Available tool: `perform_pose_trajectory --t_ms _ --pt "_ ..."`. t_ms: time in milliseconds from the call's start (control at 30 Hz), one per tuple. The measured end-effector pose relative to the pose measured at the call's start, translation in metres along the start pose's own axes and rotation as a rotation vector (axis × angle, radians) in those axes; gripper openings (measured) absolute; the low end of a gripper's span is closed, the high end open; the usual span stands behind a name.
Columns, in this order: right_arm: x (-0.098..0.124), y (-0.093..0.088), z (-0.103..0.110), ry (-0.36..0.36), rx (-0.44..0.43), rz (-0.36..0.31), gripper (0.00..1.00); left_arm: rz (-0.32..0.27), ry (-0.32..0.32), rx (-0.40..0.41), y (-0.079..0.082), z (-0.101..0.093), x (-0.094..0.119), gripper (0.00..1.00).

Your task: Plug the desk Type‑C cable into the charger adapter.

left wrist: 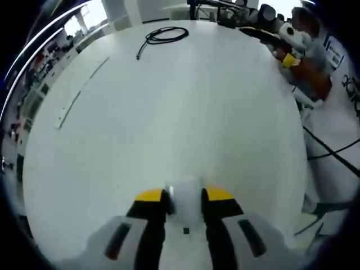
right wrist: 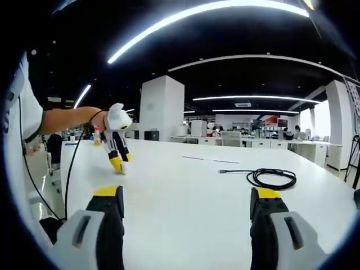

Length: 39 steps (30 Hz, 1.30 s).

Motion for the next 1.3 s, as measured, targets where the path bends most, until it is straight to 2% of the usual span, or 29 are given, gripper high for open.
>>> perform_pose_trajectory --t_ms 400,933,1300 --pt "0.001 0.000 -0.003 0.003 0.000 -0.001 0.94 0.027 -0.028 -0.055 0.005 -0.030 0.005 0.23" --pt "0.009 0.000 0.008 0.005 0.001 -0.007 0.94 0.068 -0.067 -0.122 0.006 -0.070 0.009 0.23" --pt "0.012 -0.001 0.003 0.012 0.001 -0.012 0.94 0.094 -0.110 -0.182 0.009 -0.102 0.012 0.23"
Point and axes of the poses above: the point that each gripper's makers call its tool centre point, and the gripper's own axes: x roughly backward along the fingers, z roughly to its left, y roughly out of its top, the point moved 8 cm from there along x, roughly backward along the fingers, and after that the axes turned 1 degree about x, right-handed, at the moved point
